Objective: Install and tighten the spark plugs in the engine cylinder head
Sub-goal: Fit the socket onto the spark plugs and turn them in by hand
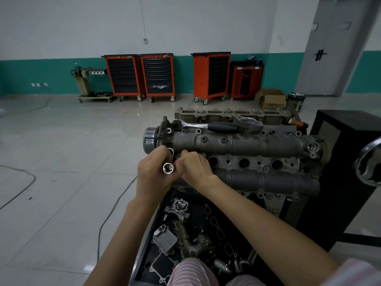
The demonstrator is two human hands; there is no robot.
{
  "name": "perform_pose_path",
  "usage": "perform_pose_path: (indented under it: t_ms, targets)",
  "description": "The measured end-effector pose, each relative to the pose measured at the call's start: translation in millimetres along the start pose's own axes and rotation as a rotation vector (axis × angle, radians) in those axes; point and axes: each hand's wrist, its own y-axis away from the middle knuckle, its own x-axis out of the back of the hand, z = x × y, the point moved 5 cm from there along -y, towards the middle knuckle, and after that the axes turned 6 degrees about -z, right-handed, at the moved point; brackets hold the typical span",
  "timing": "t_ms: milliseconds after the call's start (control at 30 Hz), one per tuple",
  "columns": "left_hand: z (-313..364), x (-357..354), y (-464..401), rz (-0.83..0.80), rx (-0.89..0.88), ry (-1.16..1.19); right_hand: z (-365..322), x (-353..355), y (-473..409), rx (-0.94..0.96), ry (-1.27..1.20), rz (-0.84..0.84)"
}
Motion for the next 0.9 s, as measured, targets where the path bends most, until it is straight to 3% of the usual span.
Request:
perform_pose_path:
  t_ms: [233, 633, 900]
  targets:
    - [-9.9, -8.2, 23.5, -0.242, 0.031, -0.016, -1.4, -3.2, 4.8, -0.036, 0.023, 0.006]
    - [-1.7, -4.9, -3.5, -0.097, -0.184, -0.151, -0.1, -3.2, 5.5, -0.157, -0.174, -0.031]
    - [-16.1, -1.3, 8.7, -0.084, -0.086, -0.039, 14.4, -10.7, 3.4, -0.194, -0.264, 0.093]
